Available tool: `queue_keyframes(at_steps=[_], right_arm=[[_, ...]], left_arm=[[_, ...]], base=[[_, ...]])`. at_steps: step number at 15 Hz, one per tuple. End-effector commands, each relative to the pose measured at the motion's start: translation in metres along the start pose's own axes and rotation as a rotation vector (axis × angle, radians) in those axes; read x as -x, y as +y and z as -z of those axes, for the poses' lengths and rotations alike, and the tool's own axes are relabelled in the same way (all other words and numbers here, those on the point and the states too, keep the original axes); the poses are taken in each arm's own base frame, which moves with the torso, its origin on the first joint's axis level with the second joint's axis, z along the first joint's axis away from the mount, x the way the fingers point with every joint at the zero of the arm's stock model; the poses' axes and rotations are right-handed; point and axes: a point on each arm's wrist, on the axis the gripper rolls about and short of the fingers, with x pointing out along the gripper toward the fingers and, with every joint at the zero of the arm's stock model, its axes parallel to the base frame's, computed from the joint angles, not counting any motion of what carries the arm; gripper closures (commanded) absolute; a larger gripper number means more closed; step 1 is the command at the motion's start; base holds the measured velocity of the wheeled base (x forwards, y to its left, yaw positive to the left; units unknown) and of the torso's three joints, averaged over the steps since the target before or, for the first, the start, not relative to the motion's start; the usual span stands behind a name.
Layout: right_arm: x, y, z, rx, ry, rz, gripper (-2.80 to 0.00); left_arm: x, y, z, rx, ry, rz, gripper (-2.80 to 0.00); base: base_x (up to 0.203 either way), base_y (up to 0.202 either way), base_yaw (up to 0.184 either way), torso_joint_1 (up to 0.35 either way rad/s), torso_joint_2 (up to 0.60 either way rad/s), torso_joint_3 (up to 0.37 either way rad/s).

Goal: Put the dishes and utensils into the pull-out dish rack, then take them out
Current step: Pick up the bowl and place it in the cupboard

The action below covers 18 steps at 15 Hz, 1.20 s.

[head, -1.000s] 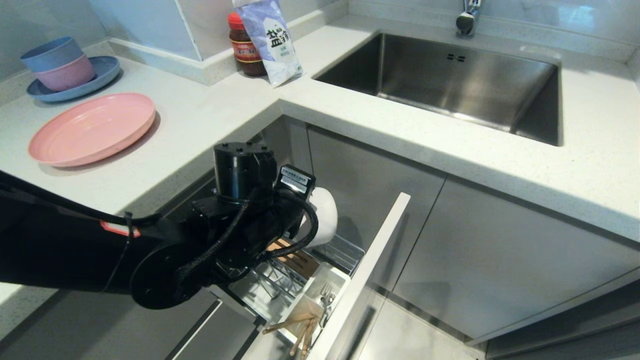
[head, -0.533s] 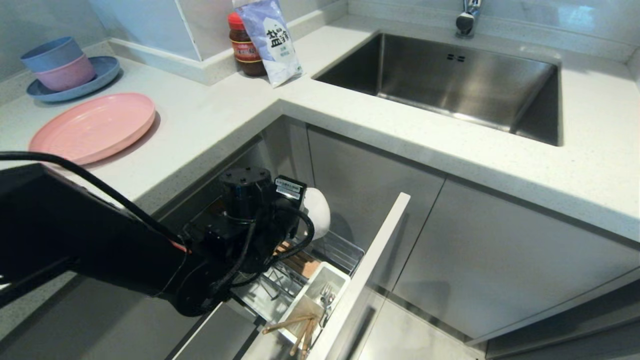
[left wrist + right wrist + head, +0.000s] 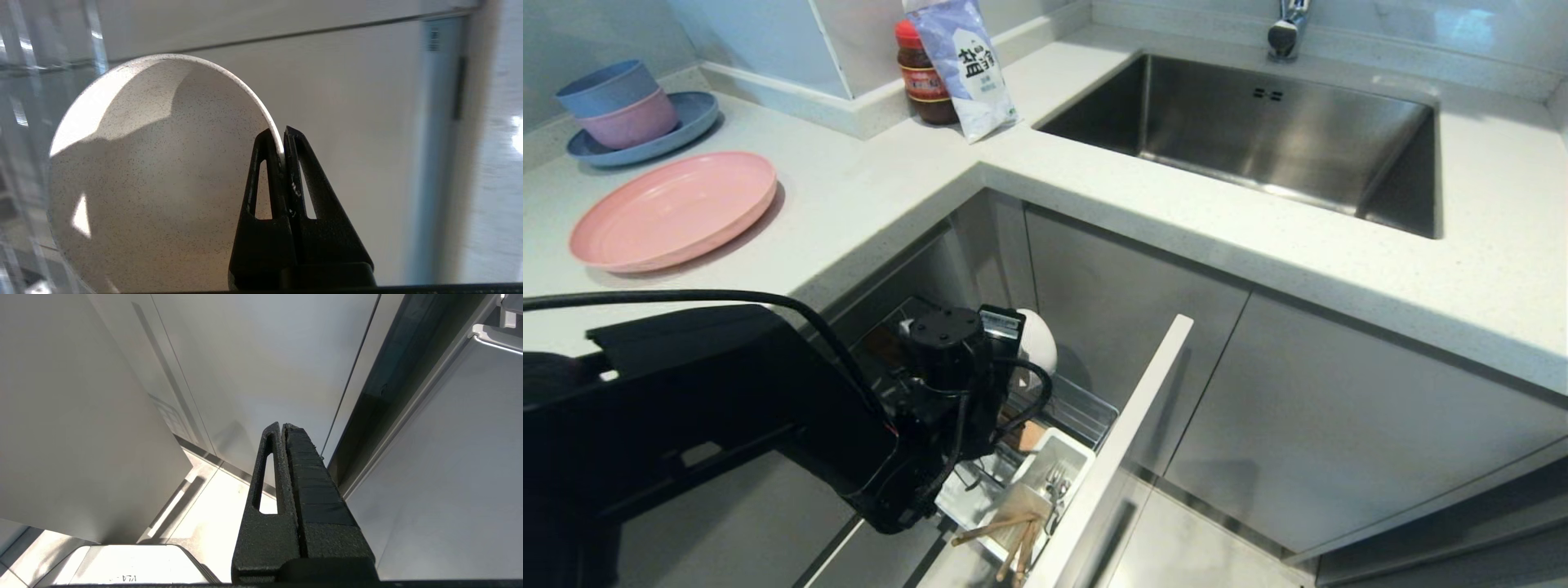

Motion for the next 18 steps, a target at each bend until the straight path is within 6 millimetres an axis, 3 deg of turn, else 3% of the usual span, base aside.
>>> queue_keyframes(at_steps=[1, 18], right_arm=[[0.0, 0.0, 0.0, 0.0, -0.001, 0.0, 0.0], [0.0, 0.0, 0.0, 0.0, -0.001, 0.0, 0.0]], left_arm=[[-0.004, 0.016, 0.01, -0.013, -0.001, -0.029, 0.0], [-0.013, 0.046, 0.025, -0.023, -0.019, -0.053, 0.0]], base=[[0.0, 0.0, 0.0, 0.0, 0.0, 0.0], [0.0, 0.0, 0.0, 0.0, 0.0, 0.0]])
